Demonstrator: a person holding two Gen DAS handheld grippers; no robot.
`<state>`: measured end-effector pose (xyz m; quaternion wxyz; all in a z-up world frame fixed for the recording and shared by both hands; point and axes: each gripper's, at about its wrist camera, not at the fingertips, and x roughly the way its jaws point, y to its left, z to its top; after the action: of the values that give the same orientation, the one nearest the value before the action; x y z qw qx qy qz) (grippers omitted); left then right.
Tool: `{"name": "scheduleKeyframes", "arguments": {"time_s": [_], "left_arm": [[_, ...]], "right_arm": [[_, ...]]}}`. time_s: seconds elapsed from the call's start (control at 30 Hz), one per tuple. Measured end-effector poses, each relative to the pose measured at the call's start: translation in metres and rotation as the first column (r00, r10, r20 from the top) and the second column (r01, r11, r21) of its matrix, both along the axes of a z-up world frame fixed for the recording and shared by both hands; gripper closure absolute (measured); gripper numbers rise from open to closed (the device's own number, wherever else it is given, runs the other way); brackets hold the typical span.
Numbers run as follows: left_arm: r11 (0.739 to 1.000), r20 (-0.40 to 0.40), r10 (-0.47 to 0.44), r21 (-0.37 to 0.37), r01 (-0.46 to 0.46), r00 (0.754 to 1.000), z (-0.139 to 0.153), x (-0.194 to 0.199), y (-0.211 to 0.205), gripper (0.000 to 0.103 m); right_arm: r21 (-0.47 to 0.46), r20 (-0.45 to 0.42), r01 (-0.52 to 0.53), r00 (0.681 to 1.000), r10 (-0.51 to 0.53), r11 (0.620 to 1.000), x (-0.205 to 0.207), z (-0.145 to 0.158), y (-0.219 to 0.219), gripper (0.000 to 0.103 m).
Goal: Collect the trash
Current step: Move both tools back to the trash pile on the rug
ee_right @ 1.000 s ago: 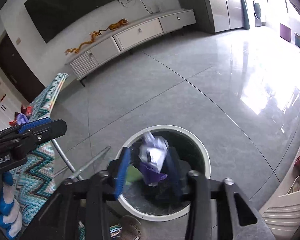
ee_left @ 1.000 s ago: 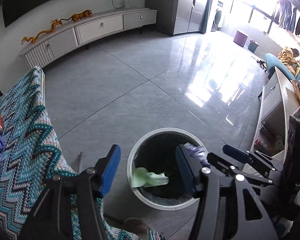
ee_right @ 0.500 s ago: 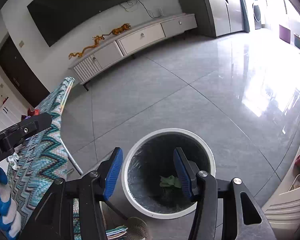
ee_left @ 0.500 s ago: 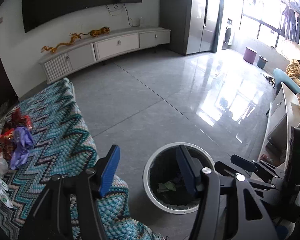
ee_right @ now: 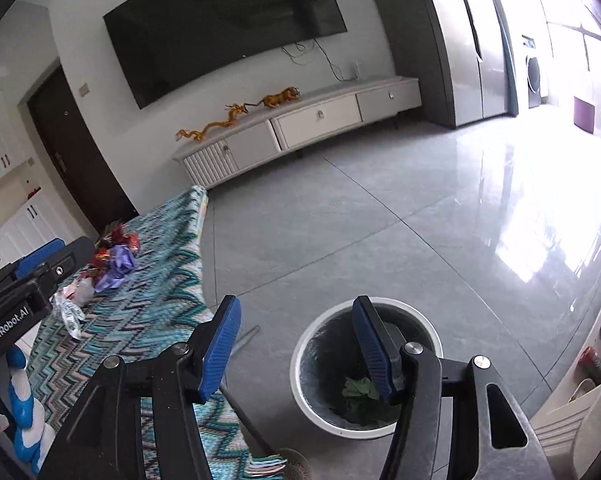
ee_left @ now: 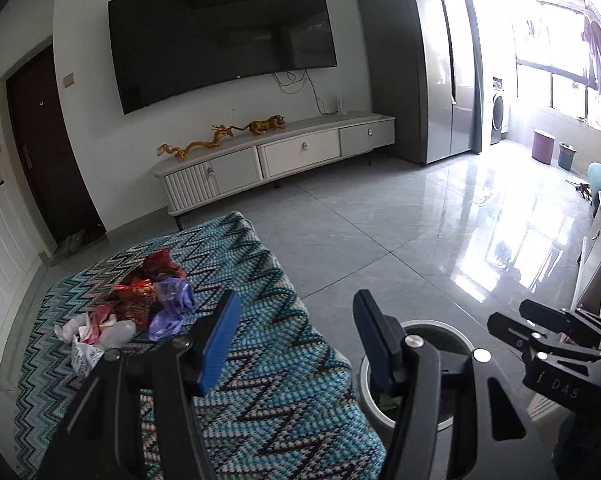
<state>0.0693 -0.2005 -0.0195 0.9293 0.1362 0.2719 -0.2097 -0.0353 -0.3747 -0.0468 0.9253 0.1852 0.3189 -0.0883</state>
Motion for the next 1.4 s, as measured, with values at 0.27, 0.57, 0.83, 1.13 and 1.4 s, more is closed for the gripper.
{"name": "scheduleKeyframes", "arguments": {"time_s": [0.27, 0.57, 0.83, 1.13, 1.4], "left_arm": [[0.997, 0.042, 0.072, -0.032, -0.071, 0.996, 0.020, -0.019, 0.052, 0.045], [0.981, 0.099, 0.172, -0.106, -0.162, 0.980, 0.046, -0.041, 0.116, 0.045], [0.956, 0.127, 0.266, -0.162, -0.245, 0.955, 0.062, -0.052, 0.173, 0.045], [0.896, 0.140, 0.424, -0.208, -0.392, 0.895, 0.081, -0.032, 0.255, 0.045], [0.874, 0.040, 0.456, -0.206, -0.439, 0.889, 0.053, 0.008, 0.286, 0.045]], "right_arm": [[-0.072, 0.061, -0.061, 0.996, 0.065, 0.996, -0.012, 0.040, 0.045, 0.047], [-0.154, 0.118, -0.151, 0.978, 0.170, 0.976, -0.023, 0.082, 0.104, 0.047], [-0.216, 0.143, -0.228, 0.954, 0.262, 0.949, -0.027, 0.102, 0.147, 0.047], [-0.214, 0.201, -0.316, 0.912, 0.358, 0.924, -0.006, 0.131, 0.170, 0.047], [-0.202, 0.196, -0.386, 0.884, 0.424, 0.900, 0.037, 0.128, 0.187, 0.047]]}}
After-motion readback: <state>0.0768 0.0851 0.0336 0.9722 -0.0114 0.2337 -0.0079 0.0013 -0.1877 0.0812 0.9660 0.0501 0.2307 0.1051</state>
